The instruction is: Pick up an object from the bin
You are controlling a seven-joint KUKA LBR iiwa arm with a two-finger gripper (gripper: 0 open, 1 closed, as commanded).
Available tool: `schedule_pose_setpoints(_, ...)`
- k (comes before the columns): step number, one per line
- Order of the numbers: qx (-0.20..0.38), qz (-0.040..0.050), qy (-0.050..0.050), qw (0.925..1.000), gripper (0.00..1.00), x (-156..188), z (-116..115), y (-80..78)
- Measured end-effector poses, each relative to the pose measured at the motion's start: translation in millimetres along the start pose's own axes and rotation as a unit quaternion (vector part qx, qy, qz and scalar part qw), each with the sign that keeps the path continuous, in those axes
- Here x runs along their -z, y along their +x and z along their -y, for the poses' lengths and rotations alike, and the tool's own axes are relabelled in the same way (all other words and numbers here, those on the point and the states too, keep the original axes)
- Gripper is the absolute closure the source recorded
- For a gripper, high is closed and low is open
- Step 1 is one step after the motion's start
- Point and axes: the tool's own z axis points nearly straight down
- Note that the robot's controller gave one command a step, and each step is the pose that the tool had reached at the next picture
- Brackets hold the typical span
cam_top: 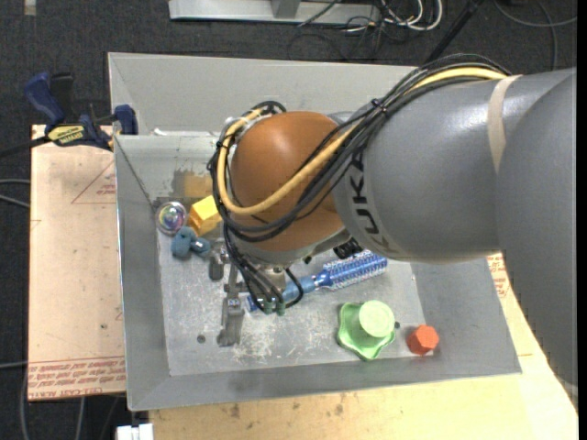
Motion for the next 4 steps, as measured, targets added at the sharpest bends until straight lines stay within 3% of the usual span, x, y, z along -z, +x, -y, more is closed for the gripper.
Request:
schedule_pose_setpoints(1,0.040,0.0007,0.001,0.9992,0.00,-129.2,93.4,-24.3)
schedule_pose_setpoints(2,0.035,0.0070,0.001,0.9994,0.00,-93.0,162.6,-42.8)
schedule_pose_setpoints(3,0.018,0.0054,-0.001,0.9998,0.00,-94.5,160.7,-50.0)
schedule_pose_setpoints(4,0.023,0.0028,-0.001,0.9997,0.00,-126.5,162.4,-46.7)
